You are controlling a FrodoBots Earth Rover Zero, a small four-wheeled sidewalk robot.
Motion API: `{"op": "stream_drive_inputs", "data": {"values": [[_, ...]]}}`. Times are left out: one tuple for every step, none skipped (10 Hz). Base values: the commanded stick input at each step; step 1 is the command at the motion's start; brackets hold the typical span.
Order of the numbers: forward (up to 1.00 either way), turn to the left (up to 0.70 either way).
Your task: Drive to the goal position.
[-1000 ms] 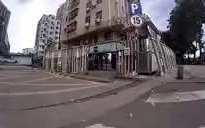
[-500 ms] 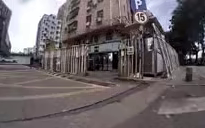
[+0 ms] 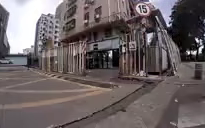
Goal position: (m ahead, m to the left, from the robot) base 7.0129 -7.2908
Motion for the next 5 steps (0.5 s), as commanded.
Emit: {"op": "stream_drive_inputs", "data": {"values": [[0.7,0.0],[0.7,0.0],[0.7,0.0],[0.7,0.0],[0.7,0.0]]}}
